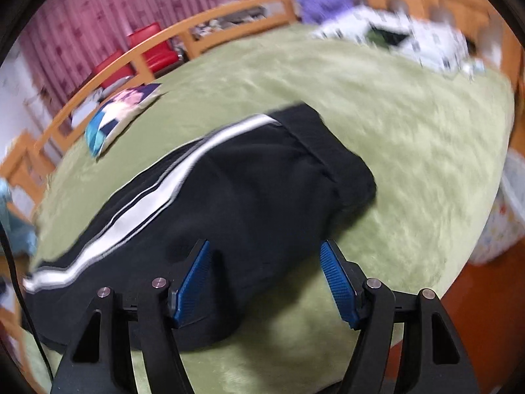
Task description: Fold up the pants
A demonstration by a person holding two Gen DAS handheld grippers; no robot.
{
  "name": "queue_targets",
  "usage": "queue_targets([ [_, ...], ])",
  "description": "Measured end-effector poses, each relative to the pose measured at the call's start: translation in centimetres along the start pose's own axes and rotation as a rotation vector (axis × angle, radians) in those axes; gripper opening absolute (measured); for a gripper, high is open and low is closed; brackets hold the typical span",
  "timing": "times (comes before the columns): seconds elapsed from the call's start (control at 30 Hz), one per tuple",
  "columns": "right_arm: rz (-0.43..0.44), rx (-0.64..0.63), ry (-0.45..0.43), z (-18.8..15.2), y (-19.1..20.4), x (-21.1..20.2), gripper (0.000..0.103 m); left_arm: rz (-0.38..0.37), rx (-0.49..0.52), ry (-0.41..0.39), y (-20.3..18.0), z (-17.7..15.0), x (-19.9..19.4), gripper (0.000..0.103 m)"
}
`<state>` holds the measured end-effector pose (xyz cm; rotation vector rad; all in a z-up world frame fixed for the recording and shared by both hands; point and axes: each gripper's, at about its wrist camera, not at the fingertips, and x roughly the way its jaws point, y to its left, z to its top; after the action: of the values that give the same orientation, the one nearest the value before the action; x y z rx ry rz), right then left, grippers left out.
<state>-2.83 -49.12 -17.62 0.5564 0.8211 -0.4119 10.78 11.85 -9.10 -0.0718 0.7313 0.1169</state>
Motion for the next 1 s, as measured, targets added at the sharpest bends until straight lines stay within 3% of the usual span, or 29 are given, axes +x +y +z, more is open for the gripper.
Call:
queue_targets([
  [0.17,0.125,0.163,0.082,1.3,-3.9,2.9,0.070,-0.028,0.021,0.007,-2.9,-3.3,-1.5,0.067],
  [0.37,0.281,0.388,0.172,2.2,-6.8,9.1,0.076,-0.067,-0.026,0.086,-4.4,-5.6,-1.3,0.067],
  [0.4,0.294,0.388,0.151,2.4,-6.7,9.4,0.074,-0.068,-0.027,0.095,-4.6,-5.7,-1.1,0.067],
  [0.47,0.271,0.359,0.112,3.0,-6.0,9.2,0.047,-0.057,-0.026,0.110,-4.7,-5.9,-1.0,0.067],
  [0.5,0.260,0.341,0.059,3.5,-5.6,8.5,0.026,-0.048,-0.023,0.112,-4.7,-6.0,-1.1,0.067],
  [0.57,0.302,0.246,-0.018,5.3,-4.3,5.8,0.023,-0.030,-0.017,0.110,-4.3,-5.8,-1.6,0.067],
  [0.63,0.338,0.059,-0.206,7.3,-2.7,0.8,0.023,-0.016,-0.012,0.087,-3.5,-5.6,-2.6,0.067],
  [0.7,0.339,0.022,-0.262,8.6,-2.9,-1.0,0.024,-0.003,-0.012,0.065,-2.6,-5.6,-3.6,0.067],
  [0.73,0.346,0.061,-0.261,9.1,-3.7,-0.7,0.031,-0.004,-0.015,0.061,-2.1,-5.6,-3.8,0.067],
  [0.8,0.258,0.100,-0.161,9.6,-4.7,2.1,0.048,-0.007,-0.025,0.063,-1.1,-6.1,-4.1,0.067],
  [0.87,0.138,0.133,0.038,8.5,-5.3,6.1,0.045,0.009,-0.033,0.074,-0.1,-6.6,-4.0,0.067],
  [0.93,0.019,0.116,0.098,6.8,-5.3,7.3,0.045,0.018,-0.049,0.081,1.3,-7.3,-3.9,0.067],
  [1.0,-0.041,0.062,0.079,5.6,-4.7,6.3,0.046,0.020,-0.071,0.098,3.1,-7.9,-3.5,0.067],
])
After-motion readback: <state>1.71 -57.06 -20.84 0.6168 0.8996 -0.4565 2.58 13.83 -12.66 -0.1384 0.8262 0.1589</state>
